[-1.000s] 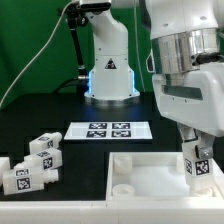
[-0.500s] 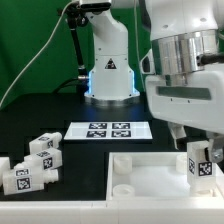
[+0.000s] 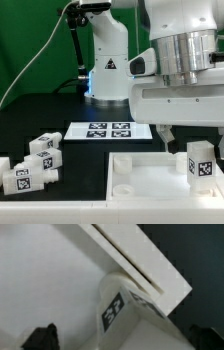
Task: Assemble one leg
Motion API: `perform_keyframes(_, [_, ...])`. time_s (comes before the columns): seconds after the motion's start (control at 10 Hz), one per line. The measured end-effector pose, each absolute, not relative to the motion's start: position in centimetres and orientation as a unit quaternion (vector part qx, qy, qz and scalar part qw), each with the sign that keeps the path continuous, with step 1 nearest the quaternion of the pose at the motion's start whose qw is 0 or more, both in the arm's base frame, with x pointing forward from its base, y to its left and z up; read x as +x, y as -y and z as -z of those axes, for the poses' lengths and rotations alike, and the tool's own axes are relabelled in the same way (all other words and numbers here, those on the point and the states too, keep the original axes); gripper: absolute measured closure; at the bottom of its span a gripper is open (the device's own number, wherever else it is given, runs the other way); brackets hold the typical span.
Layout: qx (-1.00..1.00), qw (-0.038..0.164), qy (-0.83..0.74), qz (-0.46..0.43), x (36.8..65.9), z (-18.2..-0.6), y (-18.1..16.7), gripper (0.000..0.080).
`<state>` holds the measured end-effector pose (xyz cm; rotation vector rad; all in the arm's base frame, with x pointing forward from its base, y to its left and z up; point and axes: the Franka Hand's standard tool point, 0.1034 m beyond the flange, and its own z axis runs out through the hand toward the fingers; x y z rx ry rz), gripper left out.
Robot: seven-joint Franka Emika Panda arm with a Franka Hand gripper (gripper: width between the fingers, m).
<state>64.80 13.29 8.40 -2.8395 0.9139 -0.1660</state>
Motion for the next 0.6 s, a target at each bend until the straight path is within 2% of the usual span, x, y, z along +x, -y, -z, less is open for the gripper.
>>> perform_keyframes(0.1, [-0.966, 0.061, -0.244, 0.063, 64.74, -8.44, -13.61, 0.0151])
perform_keyframes(0.6, [-0.997, 0.022, 0.001, 0.071, 65.3, -8.75, -13.92, 0.0151])
